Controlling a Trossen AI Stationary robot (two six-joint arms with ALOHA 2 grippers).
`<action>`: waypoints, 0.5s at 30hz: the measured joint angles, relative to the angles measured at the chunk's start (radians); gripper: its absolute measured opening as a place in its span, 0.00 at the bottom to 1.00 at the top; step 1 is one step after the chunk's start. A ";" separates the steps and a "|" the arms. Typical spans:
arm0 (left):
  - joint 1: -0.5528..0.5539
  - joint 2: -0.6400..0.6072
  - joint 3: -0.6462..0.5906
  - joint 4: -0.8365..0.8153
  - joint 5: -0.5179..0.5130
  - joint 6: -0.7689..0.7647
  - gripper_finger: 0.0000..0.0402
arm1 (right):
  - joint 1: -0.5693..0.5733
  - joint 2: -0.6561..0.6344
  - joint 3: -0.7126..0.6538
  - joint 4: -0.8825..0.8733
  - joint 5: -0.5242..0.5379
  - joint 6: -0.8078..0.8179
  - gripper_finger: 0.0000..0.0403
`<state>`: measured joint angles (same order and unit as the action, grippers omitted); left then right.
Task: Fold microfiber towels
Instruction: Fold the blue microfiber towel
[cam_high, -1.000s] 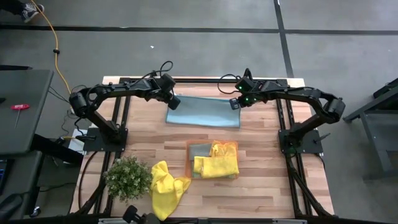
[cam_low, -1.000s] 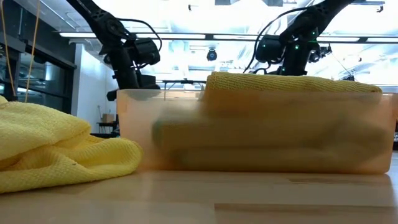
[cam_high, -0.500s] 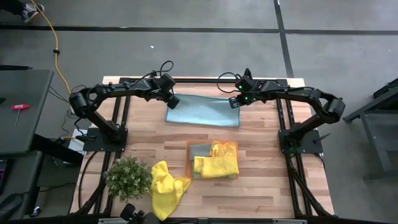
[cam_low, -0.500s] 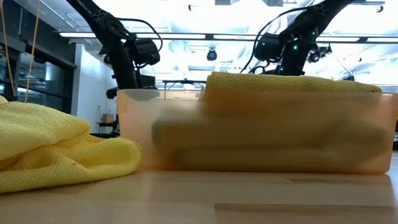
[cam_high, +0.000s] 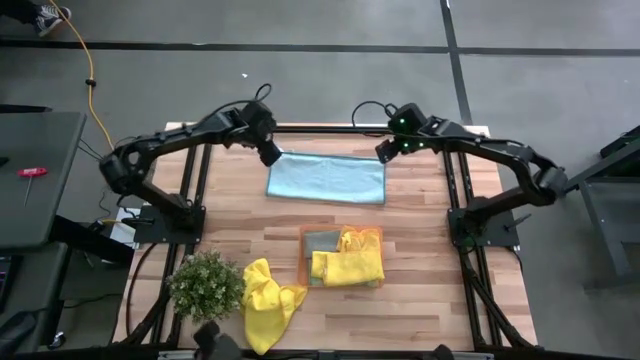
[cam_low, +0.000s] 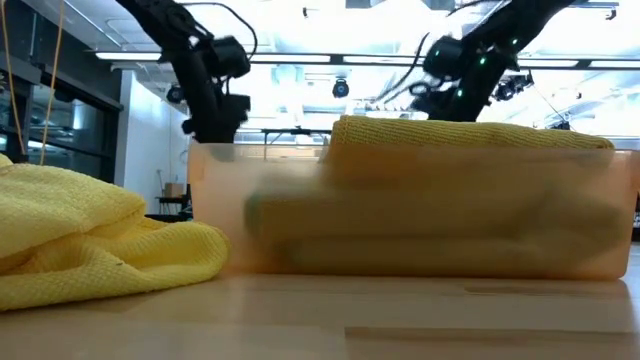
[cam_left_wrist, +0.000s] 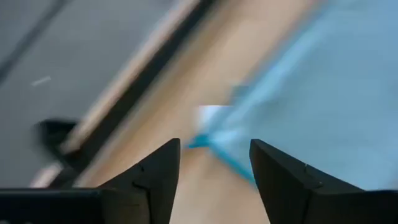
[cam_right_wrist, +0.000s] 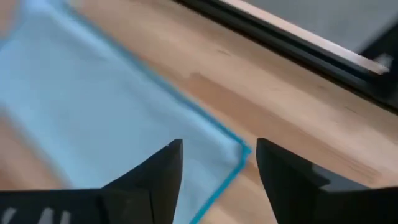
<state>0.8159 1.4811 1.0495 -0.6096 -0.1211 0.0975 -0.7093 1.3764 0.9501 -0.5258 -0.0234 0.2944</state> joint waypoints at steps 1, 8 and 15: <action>-0.004 -0.017 -0.004 -0.011 0.068 0.022 0.47 | -0.004 -0.018 0.000 -0.004 -0.033 -0.025 0.49; -0.113 -0.078 -0.140 -0.075 0.274 0.204 0.43 | 0.006 -0.093 0.000 -0.090 -0.113 -0.116 0.49; -0.242 -0.077 -0.324 0.102 0.151 0.307 0.39 | 0.009 -0.094 0.000 -0.095 -0.092 -0.120 0.49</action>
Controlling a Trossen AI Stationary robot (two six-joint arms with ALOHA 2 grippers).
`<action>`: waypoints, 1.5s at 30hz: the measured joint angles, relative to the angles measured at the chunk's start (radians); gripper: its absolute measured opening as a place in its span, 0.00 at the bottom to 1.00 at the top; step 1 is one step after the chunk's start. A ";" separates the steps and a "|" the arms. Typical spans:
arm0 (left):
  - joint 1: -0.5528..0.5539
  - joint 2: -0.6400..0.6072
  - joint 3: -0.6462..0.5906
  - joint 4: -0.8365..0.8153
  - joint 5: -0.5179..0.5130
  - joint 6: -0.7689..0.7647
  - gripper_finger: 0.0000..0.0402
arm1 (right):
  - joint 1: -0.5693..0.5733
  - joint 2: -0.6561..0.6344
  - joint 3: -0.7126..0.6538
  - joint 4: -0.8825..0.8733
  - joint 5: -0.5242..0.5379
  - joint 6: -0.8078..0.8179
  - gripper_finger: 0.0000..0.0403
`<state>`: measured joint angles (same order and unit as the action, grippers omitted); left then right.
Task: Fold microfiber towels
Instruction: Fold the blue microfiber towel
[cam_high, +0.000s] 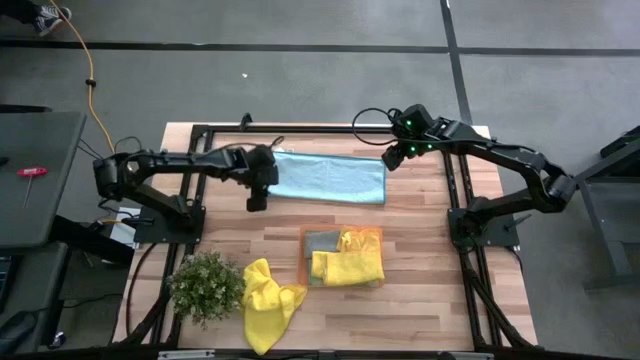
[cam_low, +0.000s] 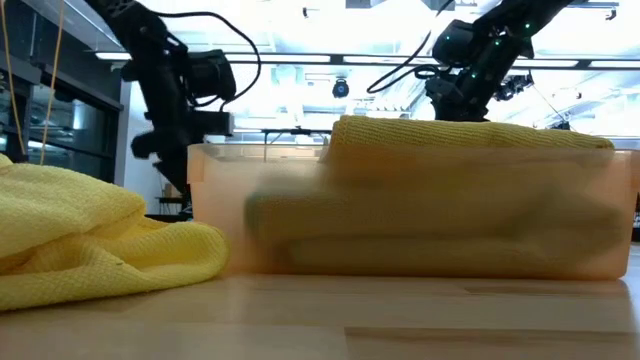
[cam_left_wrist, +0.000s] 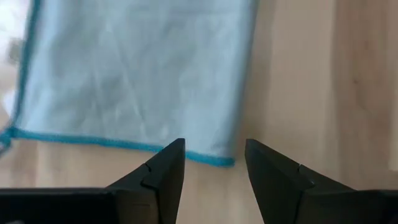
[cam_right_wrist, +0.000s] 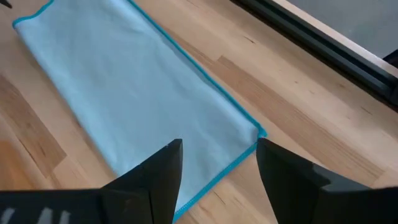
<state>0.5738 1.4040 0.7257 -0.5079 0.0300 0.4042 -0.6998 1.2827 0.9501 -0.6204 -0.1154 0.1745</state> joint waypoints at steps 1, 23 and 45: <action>-0.012 0.000 -0.014 0.037 -0.026 0.000 0.39 | 0.000 0.000 0.000 0.002 0.001 0.000 0.49; -0.019 0.119 -0.040 0.079 -0.012 0.157 0.39 | 0.000 0.000 0.000 0.003 0.009 0.001 0.49; -0.019 0.137 -0.037 0.062 -0.004 0.218 0.38 | 0.000 0.000 -0.001 -0.007 0.010 0.009 0.49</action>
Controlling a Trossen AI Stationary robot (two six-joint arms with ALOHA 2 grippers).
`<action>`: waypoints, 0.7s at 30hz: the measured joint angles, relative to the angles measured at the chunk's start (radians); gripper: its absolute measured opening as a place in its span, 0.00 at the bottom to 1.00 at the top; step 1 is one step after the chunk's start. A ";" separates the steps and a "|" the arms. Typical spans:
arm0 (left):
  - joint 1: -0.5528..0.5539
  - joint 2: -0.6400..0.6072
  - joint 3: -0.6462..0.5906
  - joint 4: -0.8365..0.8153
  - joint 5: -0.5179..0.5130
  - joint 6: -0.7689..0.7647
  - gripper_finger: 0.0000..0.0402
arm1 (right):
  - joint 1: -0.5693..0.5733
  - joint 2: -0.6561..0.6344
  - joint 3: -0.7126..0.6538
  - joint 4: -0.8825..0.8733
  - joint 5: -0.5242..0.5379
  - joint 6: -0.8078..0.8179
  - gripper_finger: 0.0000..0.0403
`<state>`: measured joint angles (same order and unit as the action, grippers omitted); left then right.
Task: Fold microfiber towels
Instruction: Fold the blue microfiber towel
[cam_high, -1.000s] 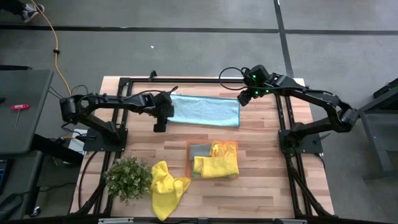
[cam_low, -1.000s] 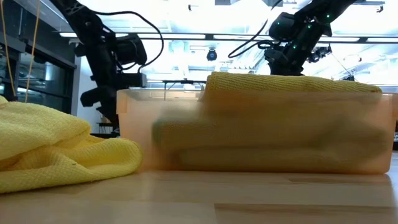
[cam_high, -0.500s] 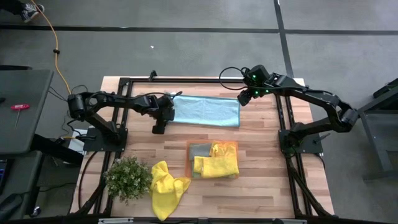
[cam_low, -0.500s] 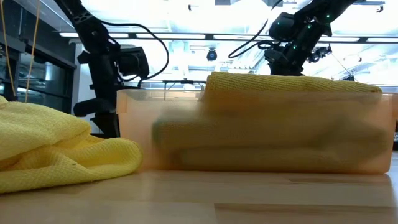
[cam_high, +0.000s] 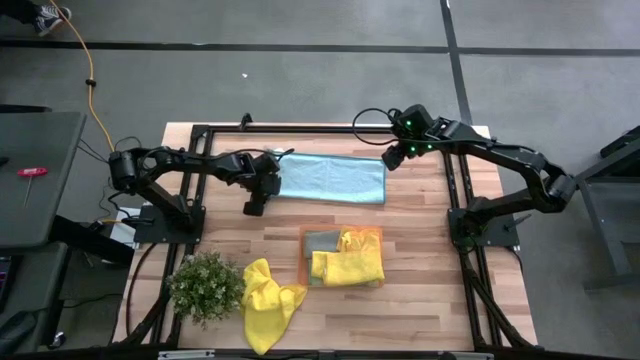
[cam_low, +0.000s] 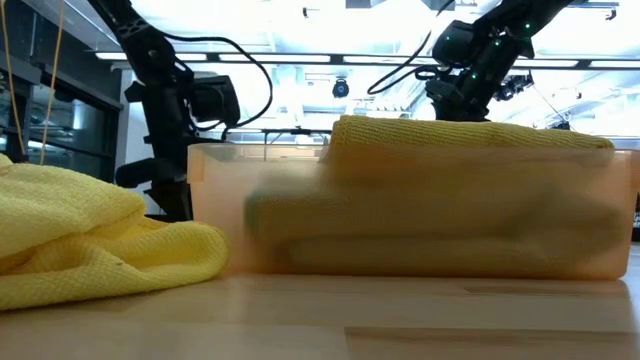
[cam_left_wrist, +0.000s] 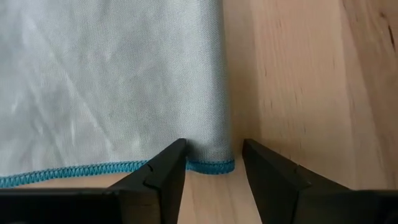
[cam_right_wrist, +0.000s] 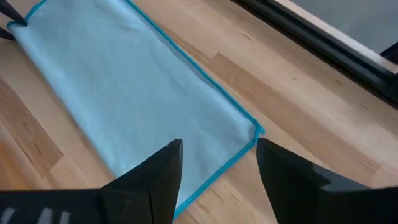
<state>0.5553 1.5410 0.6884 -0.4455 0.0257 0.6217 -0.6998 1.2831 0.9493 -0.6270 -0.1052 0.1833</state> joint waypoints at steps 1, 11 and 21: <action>0.000 0.000 0.000 -0.001 0.000 0.002 0.36 | 0.000 0.000 0.000 -0.004 0.000 0.004 0.49; -0.003 0.001 -0.002 -0.009 0.014 0.002 0.04 | 0.000 0.000 -0.059 -0.050 -0.198 -0.161 0.49; -0.039 0.001 -0.002 -0.007 -0.010 -0.007 0.01 | 0.136 0.021 -0.257 0.159 -0.205 -0.401 0.49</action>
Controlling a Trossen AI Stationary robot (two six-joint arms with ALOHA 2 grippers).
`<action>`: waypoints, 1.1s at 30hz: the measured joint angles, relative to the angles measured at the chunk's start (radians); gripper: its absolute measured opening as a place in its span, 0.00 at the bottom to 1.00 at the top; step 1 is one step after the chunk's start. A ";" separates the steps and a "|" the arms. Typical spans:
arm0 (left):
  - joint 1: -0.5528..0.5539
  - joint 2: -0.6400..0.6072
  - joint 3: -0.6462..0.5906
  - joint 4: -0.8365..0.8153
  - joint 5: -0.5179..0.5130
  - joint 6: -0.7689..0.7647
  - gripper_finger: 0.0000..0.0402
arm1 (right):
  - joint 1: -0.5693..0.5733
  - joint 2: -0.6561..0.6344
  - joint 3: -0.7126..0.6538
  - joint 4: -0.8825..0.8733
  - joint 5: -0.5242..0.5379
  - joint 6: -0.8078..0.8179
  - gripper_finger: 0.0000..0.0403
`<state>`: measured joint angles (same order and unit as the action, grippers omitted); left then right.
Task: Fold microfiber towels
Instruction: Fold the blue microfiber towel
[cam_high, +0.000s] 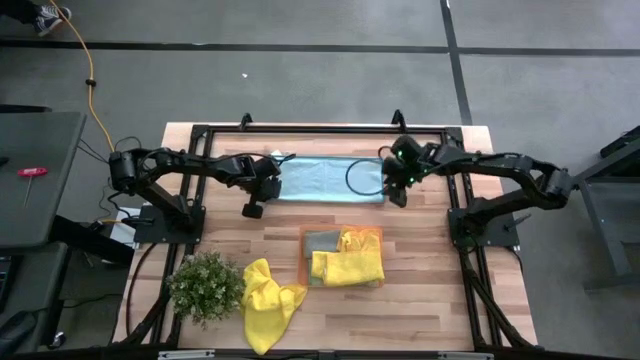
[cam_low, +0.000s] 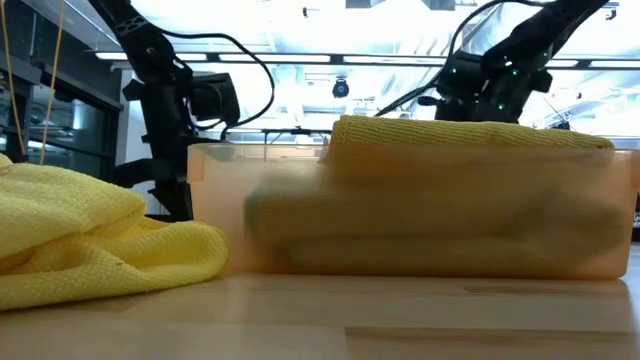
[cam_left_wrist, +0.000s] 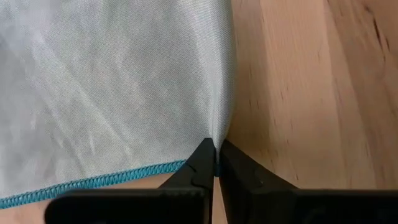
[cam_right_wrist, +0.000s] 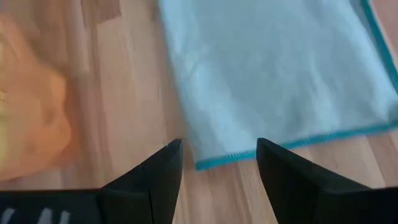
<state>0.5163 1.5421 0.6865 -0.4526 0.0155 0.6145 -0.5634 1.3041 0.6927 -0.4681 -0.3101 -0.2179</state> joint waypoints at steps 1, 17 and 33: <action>0.000 0.000 0.000 0.000 -0.001 -0.004 0.01 | 0.025 0.010 -0.005 0.020 0.020 -0.008 0.49; -0.001 0.000 0.000 0.001 -0.005 -0.044 0.01 | 0.251 0.221 0.006 0.079 0.270 -0.159 0.49; -0.001 0.000 0.000 -0.001 -0.001 -0.097 0.01 | 0.253 0.241 0.008 0.058 0.287 -0.064 0.20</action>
<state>0.5156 1.5425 0.6861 -0.4535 0.0143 0.5172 -0.3107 1.5455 0.7010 -0.4103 -0.0230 -0.2823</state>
